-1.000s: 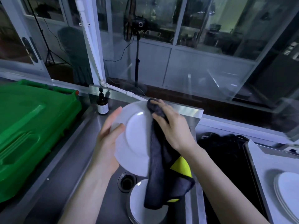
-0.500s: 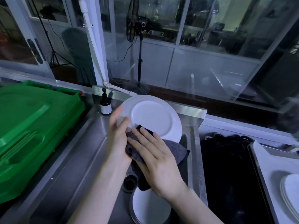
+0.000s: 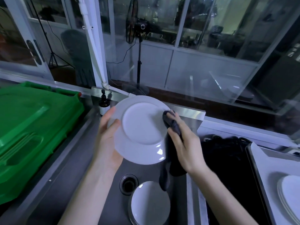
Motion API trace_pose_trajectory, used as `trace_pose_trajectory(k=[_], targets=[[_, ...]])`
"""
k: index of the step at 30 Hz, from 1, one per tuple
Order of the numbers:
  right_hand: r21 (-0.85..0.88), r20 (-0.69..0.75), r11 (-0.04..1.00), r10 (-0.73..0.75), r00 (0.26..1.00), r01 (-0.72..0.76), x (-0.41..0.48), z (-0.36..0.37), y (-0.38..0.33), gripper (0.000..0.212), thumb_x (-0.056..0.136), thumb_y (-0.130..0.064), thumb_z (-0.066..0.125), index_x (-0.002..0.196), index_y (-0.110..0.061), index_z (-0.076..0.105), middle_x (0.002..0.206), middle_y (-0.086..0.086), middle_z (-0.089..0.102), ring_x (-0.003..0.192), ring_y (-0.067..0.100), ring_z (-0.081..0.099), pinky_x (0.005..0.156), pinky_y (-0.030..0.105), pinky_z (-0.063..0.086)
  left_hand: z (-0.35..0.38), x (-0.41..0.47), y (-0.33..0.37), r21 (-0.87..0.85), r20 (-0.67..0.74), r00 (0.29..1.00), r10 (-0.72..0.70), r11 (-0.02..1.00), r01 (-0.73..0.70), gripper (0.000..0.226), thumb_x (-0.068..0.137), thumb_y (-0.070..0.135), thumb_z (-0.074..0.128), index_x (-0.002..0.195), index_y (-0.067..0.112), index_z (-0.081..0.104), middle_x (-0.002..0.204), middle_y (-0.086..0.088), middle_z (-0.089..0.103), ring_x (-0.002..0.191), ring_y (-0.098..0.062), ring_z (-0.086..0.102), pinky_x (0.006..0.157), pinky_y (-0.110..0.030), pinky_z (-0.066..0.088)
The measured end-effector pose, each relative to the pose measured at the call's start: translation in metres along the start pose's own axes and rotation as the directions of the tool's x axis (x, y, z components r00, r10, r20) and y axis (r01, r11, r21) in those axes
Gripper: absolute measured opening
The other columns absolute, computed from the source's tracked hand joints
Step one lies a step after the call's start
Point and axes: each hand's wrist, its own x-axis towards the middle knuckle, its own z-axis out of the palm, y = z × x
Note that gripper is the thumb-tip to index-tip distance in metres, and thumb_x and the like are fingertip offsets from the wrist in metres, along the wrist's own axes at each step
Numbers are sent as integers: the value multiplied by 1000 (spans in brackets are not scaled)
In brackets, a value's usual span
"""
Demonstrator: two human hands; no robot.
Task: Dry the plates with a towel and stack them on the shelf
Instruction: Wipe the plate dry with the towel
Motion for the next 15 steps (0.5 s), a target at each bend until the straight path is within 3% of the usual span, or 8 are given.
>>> trace_pose_trajectory(k=[3,6,8,10,12,15], targets=[[-160,53,968,-189,981,195,-37,22,-3,44,95,-17,55,139,-22,51,152,-9,40,144,7,30,119,31,23,6,0,2,-29,-31,999,37,999,-38,34,90,12,61,113,36,67,105,14,76,93,-9,73,74,-32,58],[-214,125,927,-287,950,308,-44,44,-12,39,98,-19,52,137,-14,56,151,-3,44,143,11,34,119,30,25,14,-10,-5,36,-5,1000,9,999,-9,35,87,12,59,108,37,70,105,11,75,103,-15,70,81,-32,60],[-170,125,962,-195,973,214,-28,47,-18,38,100,-21,51,137,-17,55,151,-8,42,143,5,31,119,25,20,16,-19,-11,114,-1,1000,2,993,-2,39,93,6,57,105,39,72,120,7,71,121,-17,61,103,-39,50],[-149,92,984,-86,992,99,-7,42,-16,39,99,-20,53,138,-20,53,150,-15,37,144,2,27,120,23,15,15,-26,-14,183,25,1000,5,983,-9,41,95,3,54,107,38,71,125,13,68,126,-2,55,117,-37,35],[-179,66,983,-24,998,35,9,34,-9,39,99,-19,54,139,-21,53,149,-17,34,144,1,25,122,28,14,12,-28,-14,219,21,1000,-5,976,1,38,94,8,58,107,41,72,113,27,69,114,11,56,118,-32,31],[-181,57,983,-4,998,14,6,23,-3,39,100,-20,52,139,-22,52,151,-15,34,145,0,23,122,30,13,5,-23,-12,178,16,1000,-10,984,7,34,81,22,64,105,44,73,111,16,71,113,-9,61,106,-39,43]])
